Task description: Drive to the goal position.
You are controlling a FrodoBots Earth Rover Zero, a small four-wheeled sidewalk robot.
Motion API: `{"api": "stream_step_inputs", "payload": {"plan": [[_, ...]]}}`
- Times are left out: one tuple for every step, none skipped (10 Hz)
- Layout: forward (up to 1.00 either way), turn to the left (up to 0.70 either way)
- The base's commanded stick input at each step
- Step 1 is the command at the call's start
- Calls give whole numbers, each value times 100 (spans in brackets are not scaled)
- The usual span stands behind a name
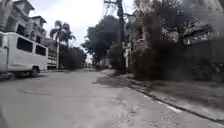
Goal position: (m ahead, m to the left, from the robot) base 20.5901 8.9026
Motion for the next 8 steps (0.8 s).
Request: {"api": "stream_step_inputs", "payload": {"plan": [[70, 0], [70, 0], [70, 0], [70, 0], [70, 0], [70, 0], [70, 0], [70, 0]]}}
